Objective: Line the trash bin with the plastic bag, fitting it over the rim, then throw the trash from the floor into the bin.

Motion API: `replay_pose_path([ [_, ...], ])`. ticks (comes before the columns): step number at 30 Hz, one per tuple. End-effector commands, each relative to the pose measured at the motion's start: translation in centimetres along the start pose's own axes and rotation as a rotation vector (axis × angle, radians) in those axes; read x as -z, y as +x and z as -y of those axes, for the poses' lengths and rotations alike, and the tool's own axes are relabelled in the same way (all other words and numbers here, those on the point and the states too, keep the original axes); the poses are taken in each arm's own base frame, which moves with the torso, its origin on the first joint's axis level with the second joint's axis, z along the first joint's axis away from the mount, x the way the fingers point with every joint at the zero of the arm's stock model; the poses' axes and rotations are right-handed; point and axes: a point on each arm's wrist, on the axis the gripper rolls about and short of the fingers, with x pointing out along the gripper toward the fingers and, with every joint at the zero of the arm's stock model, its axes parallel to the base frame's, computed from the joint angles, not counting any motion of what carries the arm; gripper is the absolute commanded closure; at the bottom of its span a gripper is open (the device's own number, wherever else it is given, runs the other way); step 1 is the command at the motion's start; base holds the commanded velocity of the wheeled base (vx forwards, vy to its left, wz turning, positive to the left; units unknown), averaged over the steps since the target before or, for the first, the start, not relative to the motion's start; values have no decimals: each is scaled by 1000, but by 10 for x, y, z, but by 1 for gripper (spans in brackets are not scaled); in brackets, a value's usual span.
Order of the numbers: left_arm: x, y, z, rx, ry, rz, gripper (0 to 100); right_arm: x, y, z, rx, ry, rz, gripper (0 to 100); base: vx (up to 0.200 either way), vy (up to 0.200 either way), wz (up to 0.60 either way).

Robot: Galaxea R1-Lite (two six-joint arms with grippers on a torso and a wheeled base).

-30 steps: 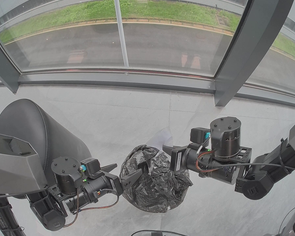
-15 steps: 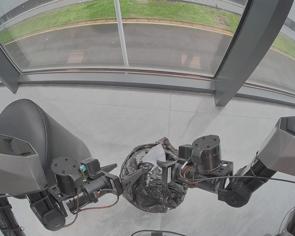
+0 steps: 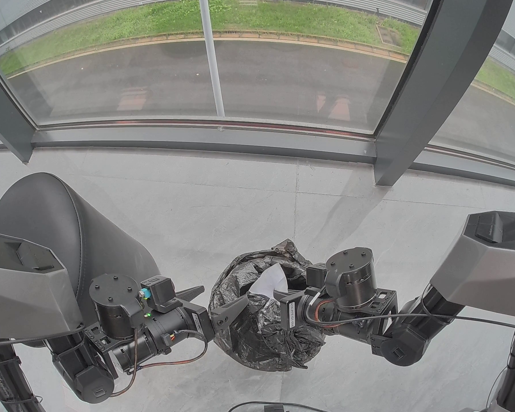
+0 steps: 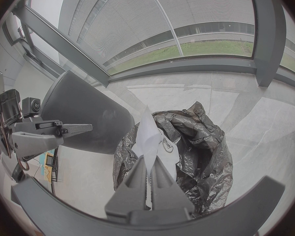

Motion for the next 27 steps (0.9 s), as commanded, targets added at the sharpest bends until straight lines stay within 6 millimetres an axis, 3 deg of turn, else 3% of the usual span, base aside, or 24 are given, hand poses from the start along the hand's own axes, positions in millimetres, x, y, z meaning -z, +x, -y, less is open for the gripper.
replay_pose_path([
  [1,1,0,0,-1,-1,-2,0,4,2,1,5,0,-11,100,0,0,0],
  [2,0,0,0,-1,-1,-1,0,6,4,1,-5,-3,15,0,0,0,0],
  [13,-1,0,1,2,-1,6,0,5,5,1,-9,-9,46,0,0,0,0],
  [20,-18,-13,8,20,14,74,0,8,5,-4,-36,0,36,0,0,0,0],
  [27,-27,-27,4,-19,65,115,0,20,35,-15,-63,20,19,0,0,0,0],
])
